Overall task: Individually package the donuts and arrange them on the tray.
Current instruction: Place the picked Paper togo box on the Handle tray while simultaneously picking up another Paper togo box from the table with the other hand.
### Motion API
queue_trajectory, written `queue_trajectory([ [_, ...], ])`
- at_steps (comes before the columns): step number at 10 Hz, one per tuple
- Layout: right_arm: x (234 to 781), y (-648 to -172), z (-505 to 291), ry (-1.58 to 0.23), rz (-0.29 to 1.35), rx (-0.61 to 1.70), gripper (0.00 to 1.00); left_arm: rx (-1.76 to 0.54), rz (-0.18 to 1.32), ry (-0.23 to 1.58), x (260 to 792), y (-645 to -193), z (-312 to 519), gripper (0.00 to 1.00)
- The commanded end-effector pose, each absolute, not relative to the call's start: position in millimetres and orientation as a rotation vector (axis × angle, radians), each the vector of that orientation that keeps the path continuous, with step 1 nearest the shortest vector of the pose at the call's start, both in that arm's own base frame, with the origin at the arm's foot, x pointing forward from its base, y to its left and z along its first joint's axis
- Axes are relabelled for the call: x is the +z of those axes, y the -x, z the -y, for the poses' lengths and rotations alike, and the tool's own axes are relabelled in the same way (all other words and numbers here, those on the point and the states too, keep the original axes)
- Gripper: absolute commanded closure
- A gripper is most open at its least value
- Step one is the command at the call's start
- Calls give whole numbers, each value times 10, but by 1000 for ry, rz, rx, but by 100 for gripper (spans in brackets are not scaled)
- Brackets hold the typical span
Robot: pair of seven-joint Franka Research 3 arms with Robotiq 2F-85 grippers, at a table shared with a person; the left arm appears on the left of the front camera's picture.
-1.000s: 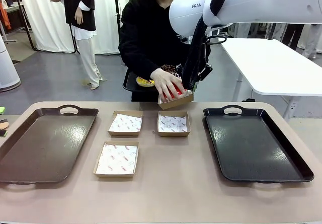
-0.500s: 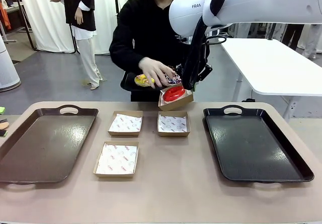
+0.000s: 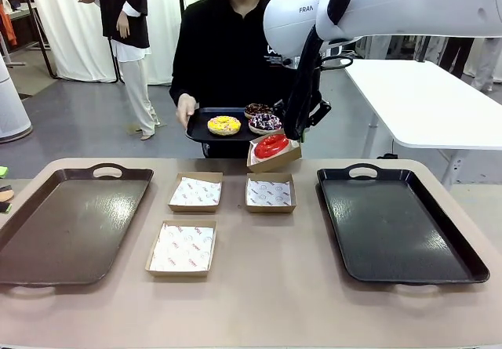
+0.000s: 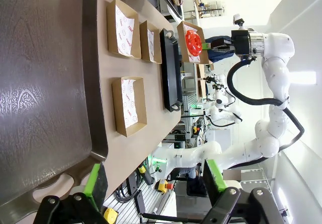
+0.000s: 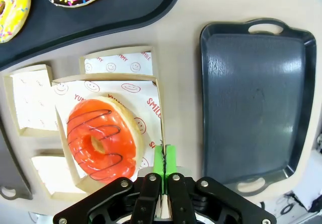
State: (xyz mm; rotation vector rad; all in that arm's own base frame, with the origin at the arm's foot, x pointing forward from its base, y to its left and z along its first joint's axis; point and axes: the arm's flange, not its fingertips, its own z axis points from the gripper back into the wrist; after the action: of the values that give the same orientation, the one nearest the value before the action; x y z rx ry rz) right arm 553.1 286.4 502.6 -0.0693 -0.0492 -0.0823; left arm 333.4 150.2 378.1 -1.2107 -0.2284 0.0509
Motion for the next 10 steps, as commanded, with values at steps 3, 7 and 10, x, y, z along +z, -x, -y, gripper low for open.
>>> queue_trajectory([
  [3,5020,-5544,-2874,61,55,-100,100,46,246,1230,3791,-3328,-1507,0],
  [7,5031,-5041,-2062,120,68,-71,99,36,203,997,4431,-3456,-1166,0],
  [10,4741,-4503,-1439,-33,58,-40,99,33,133,783,4879,-3741,-515,0],
])
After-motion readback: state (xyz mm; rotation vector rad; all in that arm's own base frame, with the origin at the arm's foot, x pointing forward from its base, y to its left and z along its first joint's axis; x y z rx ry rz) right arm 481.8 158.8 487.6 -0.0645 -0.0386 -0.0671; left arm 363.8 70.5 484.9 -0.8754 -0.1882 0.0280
